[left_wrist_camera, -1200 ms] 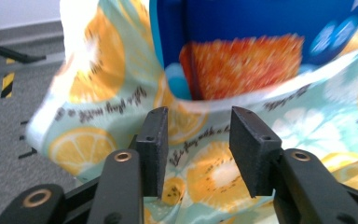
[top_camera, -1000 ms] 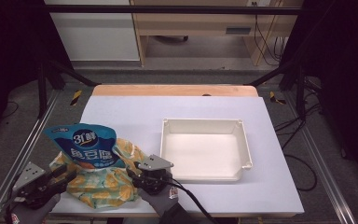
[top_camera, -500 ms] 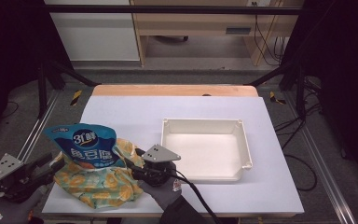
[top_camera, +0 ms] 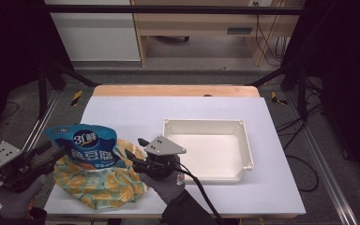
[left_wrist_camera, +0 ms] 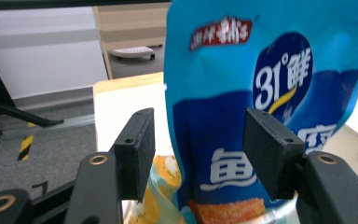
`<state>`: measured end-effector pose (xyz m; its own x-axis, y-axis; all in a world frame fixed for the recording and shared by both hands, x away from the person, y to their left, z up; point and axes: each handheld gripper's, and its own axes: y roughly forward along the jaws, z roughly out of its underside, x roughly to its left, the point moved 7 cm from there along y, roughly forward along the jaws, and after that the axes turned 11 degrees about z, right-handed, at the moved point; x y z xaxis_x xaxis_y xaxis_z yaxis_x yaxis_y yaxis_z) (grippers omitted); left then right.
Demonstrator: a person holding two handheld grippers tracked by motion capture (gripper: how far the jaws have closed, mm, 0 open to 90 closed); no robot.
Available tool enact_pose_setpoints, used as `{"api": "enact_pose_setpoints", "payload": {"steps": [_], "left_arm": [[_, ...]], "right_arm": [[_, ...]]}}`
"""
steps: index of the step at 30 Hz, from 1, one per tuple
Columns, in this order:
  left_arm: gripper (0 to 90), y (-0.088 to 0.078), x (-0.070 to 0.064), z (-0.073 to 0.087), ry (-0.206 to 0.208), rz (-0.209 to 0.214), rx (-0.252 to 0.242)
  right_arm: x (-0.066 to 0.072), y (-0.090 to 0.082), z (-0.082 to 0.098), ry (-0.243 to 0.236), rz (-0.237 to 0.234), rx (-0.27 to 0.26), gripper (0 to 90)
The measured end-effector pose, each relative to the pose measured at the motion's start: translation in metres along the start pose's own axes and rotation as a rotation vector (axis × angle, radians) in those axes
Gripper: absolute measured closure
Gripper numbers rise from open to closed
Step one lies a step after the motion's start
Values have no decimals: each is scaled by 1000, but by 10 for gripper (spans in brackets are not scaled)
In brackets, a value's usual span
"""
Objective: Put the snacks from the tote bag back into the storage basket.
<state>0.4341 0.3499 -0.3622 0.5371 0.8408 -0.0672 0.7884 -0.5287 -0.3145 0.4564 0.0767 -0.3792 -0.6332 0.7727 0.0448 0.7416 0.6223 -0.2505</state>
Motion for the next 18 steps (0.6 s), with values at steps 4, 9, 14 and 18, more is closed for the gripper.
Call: {"api": "enact_pose_setpoints", "payload": {"steps": [4, 9, 14, 18], "left_arm": [[436, -1, 2, -5, -3, -8, -13], [430, 0, 6, -12, -12, -16, -21], [429, 2, 9, -17, -11, -21, -27], [431, 3, 9, -19, -10, -19, -32]], "right_arm": [[1, -1, -3, 0, -1, -6, 478], [4, -1, -11, -9, -9, -13, 473], [7, -1, -17, -8, -18, -16, 476], [10, 2, -20, -10, -24, -7, 485]]}}
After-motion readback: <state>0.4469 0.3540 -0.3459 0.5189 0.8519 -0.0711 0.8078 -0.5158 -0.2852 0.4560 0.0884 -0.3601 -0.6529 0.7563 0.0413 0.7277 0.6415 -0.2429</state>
